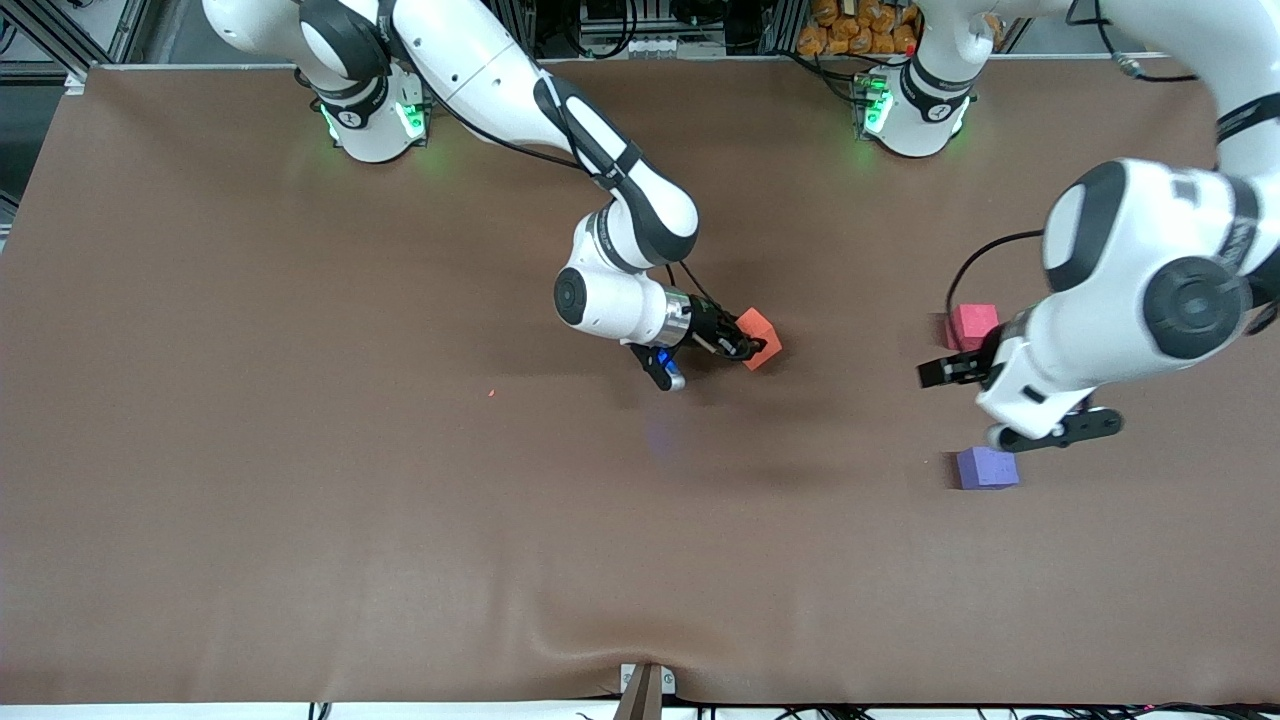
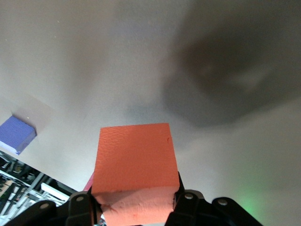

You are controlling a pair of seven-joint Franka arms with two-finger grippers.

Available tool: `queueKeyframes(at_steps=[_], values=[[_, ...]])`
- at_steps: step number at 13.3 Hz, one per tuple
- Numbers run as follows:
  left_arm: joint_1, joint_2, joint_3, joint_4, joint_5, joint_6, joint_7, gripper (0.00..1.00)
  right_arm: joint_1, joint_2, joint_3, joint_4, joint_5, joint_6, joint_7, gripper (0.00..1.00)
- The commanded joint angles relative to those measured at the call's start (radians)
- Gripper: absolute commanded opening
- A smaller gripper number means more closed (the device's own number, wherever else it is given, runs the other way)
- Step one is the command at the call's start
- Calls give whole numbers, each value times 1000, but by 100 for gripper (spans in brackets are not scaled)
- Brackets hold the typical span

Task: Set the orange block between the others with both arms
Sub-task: 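Carry the cube with the right gripper while the left gripper approaches it, then grasp the cube with the left gripper while the right gripper releases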

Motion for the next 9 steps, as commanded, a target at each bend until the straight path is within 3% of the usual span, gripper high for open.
queueKeyframes(at_steps=[1,9], values=[[-23,30,2,13,19,16,-67,100,23,22,-17,17,71,20,21,60],[-60,70,-3,3,8,63,-187,100,50,112,-18,138,76,62,99,63]])
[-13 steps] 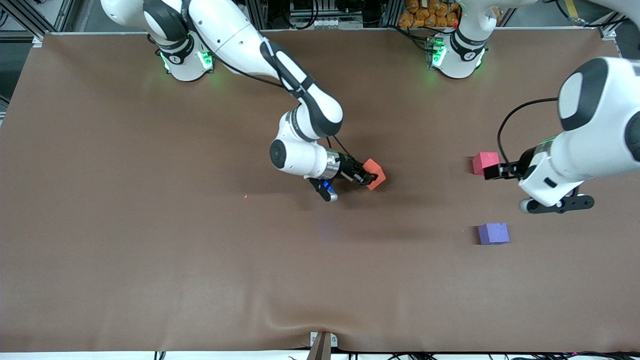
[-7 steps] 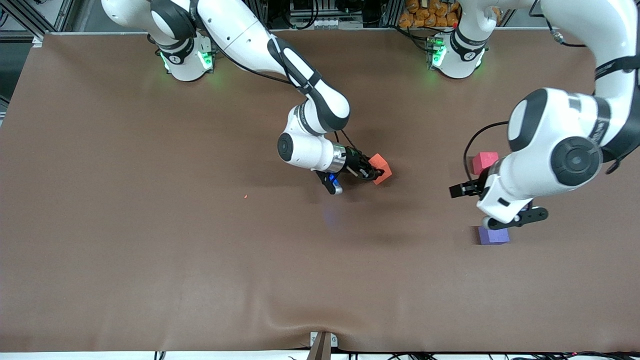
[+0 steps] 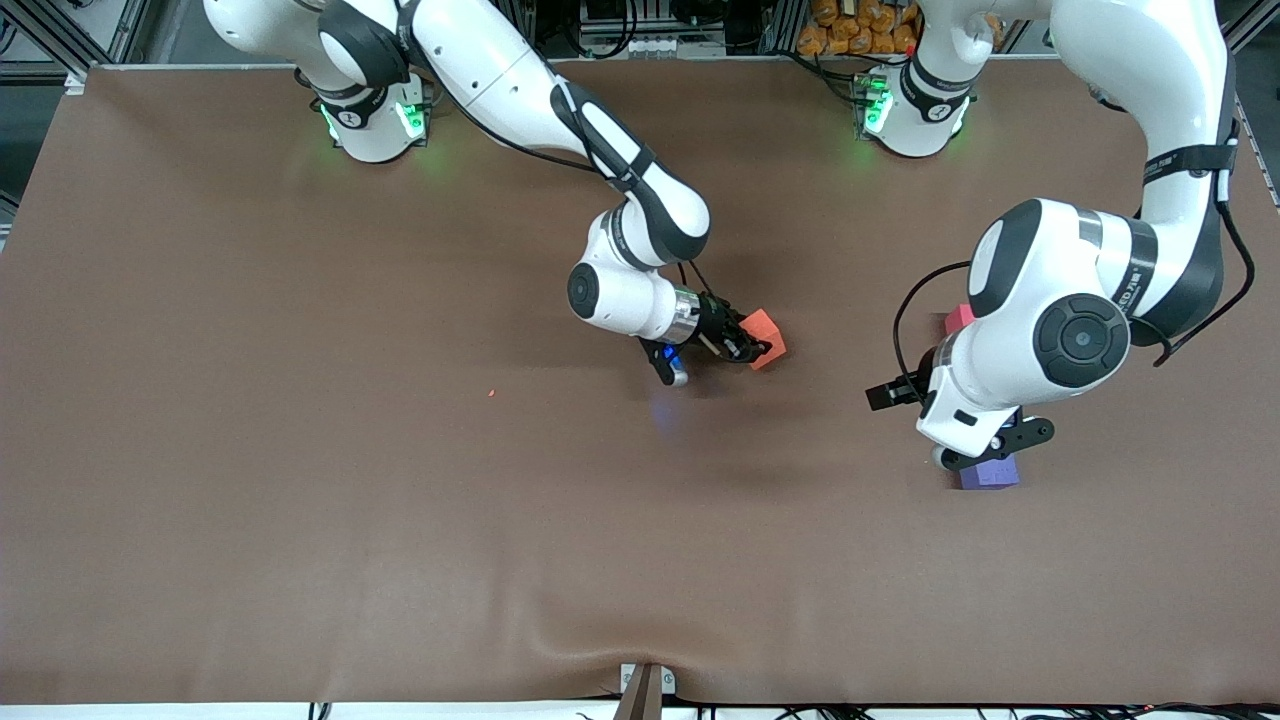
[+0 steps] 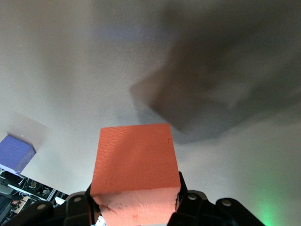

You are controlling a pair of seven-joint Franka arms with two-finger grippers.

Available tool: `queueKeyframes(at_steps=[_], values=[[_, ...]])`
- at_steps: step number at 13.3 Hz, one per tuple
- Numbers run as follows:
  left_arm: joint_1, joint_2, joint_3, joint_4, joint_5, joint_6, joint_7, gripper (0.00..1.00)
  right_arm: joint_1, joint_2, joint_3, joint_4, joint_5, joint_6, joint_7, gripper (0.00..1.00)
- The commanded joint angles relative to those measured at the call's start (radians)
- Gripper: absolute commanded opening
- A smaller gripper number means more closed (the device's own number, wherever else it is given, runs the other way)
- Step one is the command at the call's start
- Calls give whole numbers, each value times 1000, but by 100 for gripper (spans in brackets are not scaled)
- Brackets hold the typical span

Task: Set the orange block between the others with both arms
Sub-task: 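Grasp the cube with the left gripper while the right gripper releases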

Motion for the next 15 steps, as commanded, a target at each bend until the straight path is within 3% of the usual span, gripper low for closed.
queueKeyframes(at_steps=[1,8,10,11,12,15], values=[[-20,19,-2,1,7,12,-26,100,17,62,-18,102,51,5,16,63],[-29,18,-16,-69,2,61,-94,100,20,83,-18,131,50,3,16,71],[-28,9,-24,-100,2,81,-118,100,-11,66,-18,122,53,-11,7,78],[-28,2,-25,-124,2,107,-129,100,-25,57,-18,121,54,-11,9,93],[-28,-5,-27,-150,1,135,-141,100,-37,37,-21,107,53,-12,10,100],[-26,-21,-38,-209,-15,196,-175,100,-109,-29,-24,27,31,-88,6,100]])
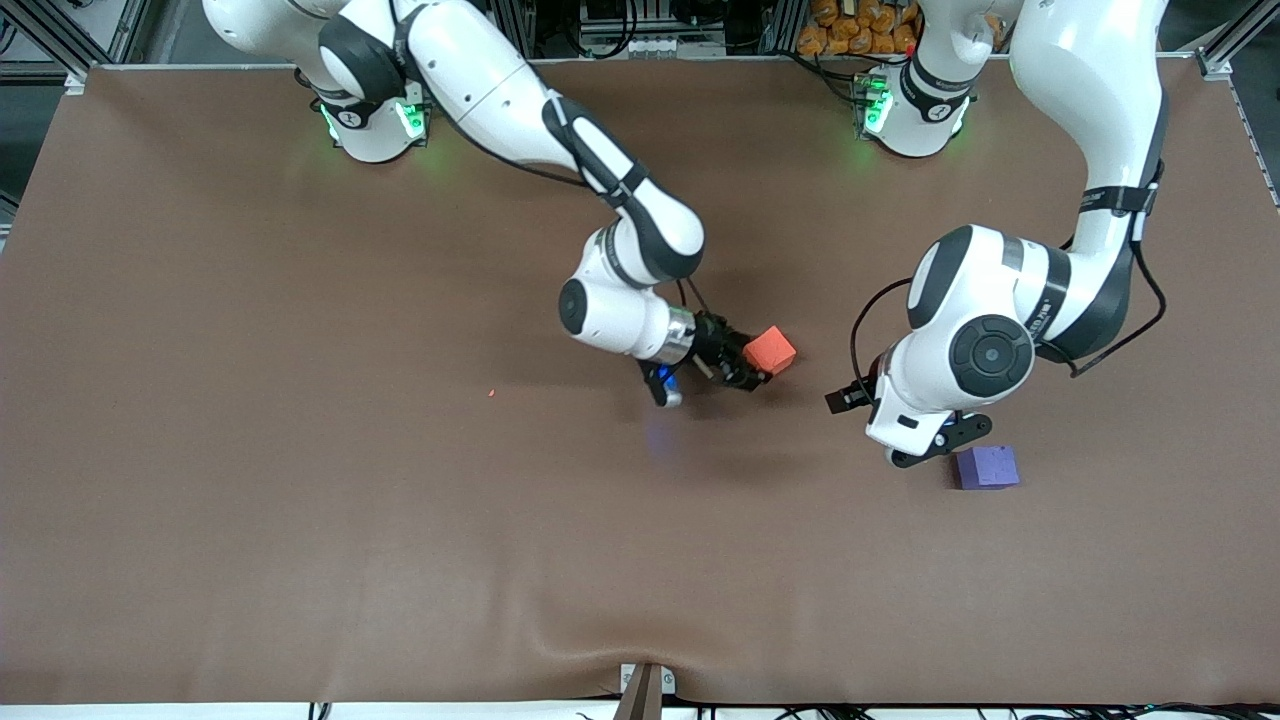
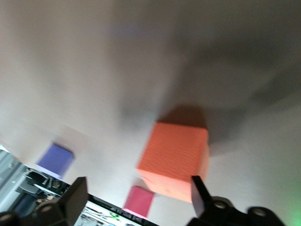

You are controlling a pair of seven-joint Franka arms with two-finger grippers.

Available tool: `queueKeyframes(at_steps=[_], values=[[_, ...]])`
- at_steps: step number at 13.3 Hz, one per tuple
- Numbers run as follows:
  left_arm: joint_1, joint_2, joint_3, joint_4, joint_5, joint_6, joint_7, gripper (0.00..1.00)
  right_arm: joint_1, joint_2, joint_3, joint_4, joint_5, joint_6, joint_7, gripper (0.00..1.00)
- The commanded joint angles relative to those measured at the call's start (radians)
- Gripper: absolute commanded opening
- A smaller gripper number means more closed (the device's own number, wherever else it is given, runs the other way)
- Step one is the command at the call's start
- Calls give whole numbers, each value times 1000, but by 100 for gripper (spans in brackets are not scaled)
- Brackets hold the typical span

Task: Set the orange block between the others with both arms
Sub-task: 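Grasp the cube with the left gripper while the right gripper releases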

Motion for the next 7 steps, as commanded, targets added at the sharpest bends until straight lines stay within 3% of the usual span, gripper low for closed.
queueKeyframes(at_steps=[1,7], values=[[3,-51,-12,-90,-14,65,-51,100,-80,-81,-12,-62,-12,-137,-5,100],[0,-51,-70,-203,-10,227,-250,100,-243,-200,-142,-80,-352,-580,-3,100]])
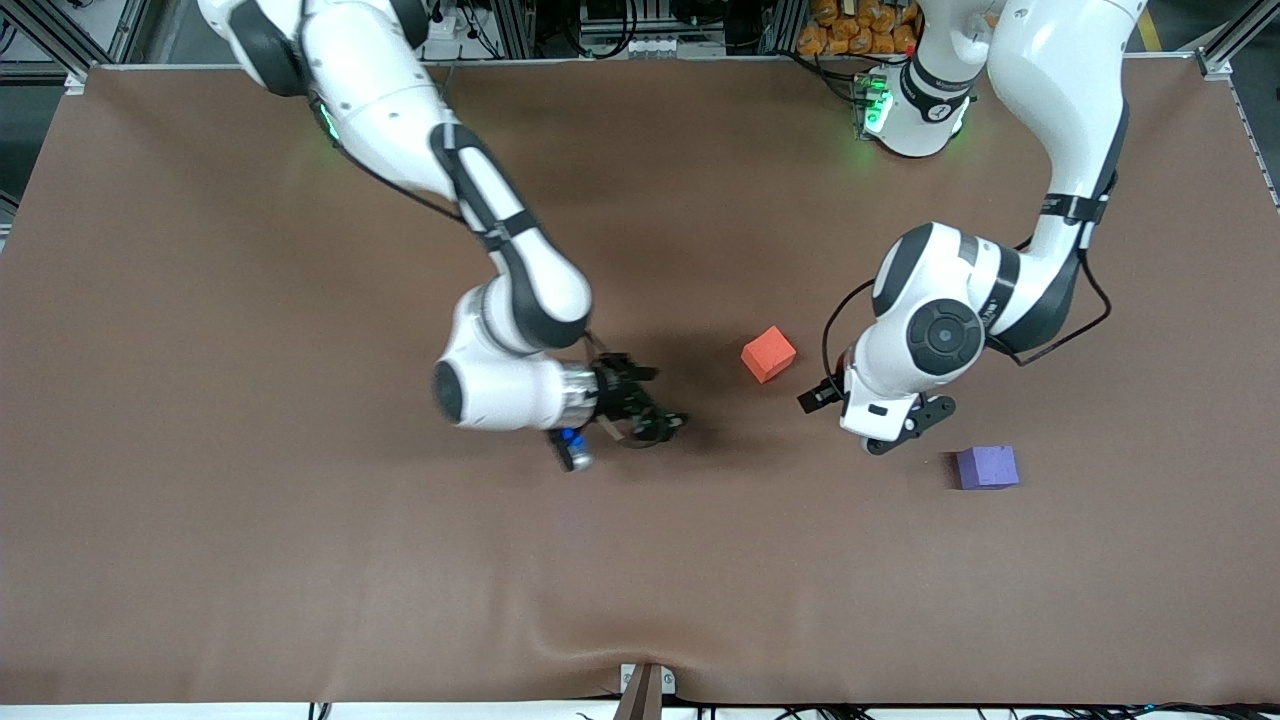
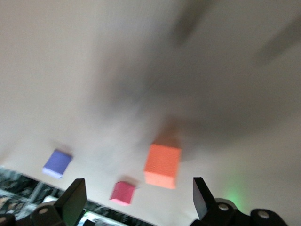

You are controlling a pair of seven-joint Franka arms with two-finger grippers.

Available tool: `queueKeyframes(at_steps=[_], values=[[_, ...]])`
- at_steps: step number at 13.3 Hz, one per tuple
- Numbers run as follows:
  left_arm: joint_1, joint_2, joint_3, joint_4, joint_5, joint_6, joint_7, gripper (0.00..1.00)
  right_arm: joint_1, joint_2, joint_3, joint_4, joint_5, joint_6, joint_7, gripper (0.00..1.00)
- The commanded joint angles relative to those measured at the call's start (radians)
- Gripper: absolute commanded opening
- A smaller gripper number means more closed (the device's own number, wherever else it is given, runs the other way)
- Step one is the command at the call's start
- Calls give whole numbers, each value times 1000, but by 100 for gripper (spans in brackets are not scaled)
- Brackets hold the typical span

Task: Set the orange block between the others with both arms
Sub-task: 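Carry the cube with the left gripper while the right gripper withdraws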

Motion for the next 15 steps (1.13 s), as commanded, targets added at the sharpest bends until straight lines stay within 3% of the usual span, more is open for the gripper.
queueKeyframes(at_steps=[1,5,15], values=[[-20,-40,-17,-96,-5,85,-91,100,-48,-77,-31,-53,-171,-111,-4,100],[-67,-38,-17,-186,4,225,-231,100,-150,-148,-22,-53,-509,-217,-43,100],[-108,5,-17,-260,24,322,-288,100,-450,-357,6,-86,-753,-430,-640,100]])
